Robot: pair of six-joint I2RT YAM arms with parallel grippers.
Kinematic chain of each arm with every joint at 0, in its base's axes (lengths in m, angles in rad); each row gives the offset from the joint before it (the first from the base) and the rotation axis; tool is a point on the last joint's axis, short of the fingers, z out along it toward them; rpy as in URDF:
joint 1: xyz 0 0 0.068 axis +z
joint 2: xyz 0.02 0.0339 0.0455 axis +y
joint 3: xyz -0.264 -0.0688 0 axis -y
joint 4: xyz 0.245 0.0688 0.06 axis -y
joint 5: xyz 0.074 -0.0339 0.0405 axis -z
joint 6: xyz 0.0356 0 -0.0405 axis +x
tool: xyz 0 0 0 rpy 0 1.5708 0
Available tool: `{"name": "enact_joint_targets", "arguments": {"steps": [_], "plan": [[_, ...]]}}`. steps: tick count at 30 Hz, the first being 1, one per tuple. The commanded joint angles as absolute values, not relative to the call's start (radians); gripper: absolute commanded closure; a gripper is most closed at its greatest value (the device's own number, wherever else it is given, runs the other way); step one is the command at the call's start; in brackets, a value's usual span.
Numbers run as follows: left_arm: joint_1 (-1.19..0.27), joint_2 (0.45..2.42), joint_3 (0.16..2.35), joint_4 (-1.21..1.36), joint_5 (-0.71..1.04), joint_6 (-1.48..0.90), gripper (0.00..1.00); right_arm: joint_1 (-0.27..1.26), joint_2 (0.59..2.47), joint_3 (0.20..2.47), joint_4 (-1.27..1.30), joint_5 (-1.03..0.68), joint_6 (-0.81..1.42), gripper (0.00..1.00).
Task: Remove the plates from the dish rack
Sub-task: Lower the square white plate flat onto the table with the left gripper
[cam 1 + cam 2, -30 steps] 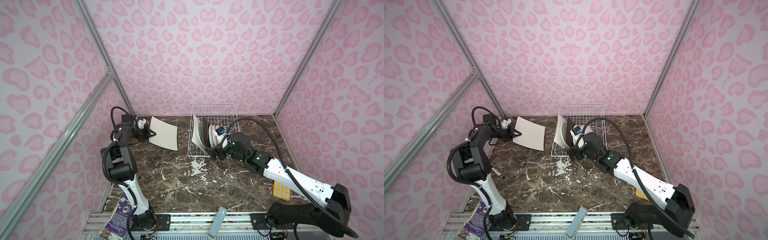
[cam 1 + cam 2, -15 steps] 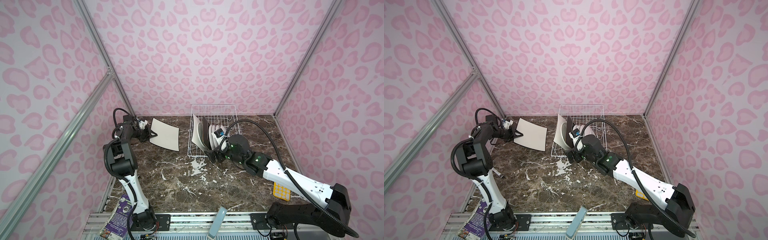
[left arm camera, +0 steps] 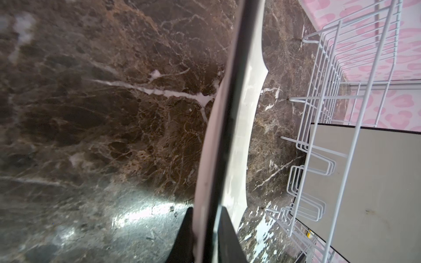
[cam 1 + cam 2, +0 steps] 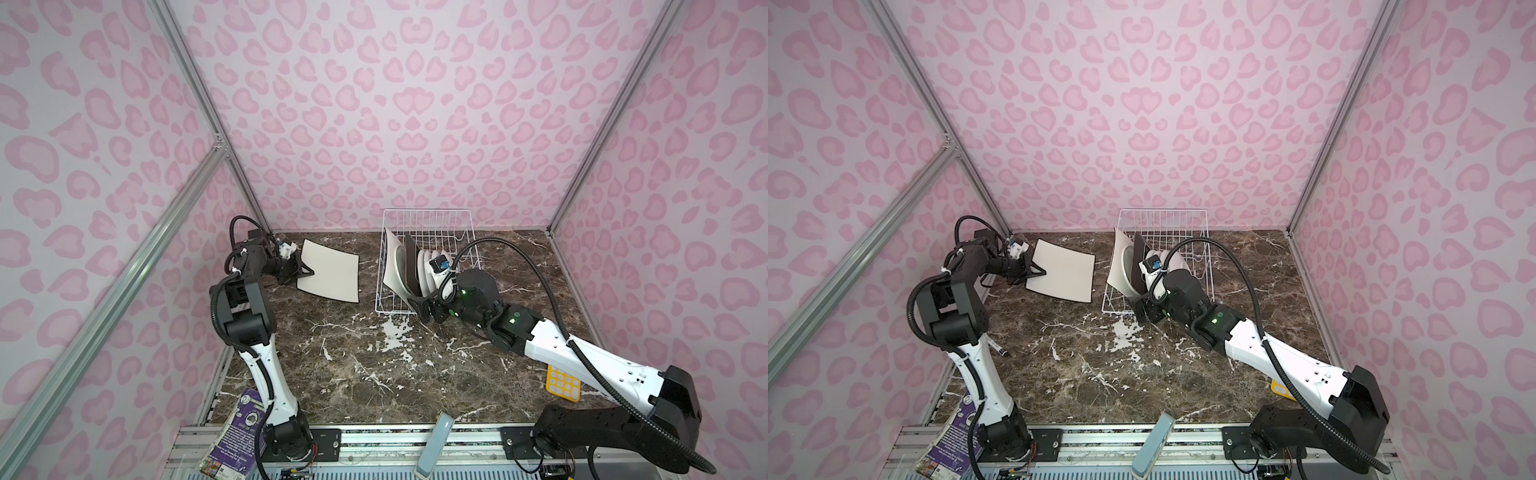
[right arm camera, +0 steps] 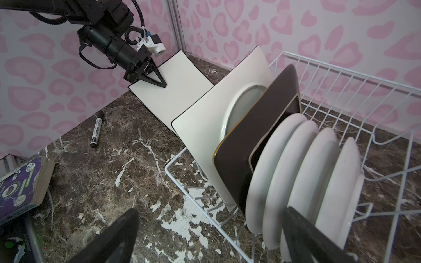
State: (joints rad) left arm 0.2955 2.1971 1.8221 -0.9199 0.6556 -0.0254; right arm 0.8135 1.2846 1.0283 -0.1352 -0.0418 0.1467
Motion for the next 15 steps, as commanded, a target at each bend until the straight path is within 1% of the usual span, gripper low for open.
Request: {"name": "enact_joint_targets", "arguments": {"steps": [1, 3, 15], "plan": [[0.299, 2.218, 1.830, -0.983, 0.402, 0.049, 0.86, 0.815, 1.290, 1.022, -0.118, -0.033, 0.156, 0.01], [0.302, 2.226, 1.836, -0.980, 0.400, 0.042, 0.84, 0.815, 1.284, 1.016, -0.118, -0.031, 0.155, 0.01], [0.319, 2.274, 1.871, -0.989, 0.371, 0.028, 0.77, 0.815, 1.274, 1.006, -0.115, -0.017, 0.155, 0.01]]}}
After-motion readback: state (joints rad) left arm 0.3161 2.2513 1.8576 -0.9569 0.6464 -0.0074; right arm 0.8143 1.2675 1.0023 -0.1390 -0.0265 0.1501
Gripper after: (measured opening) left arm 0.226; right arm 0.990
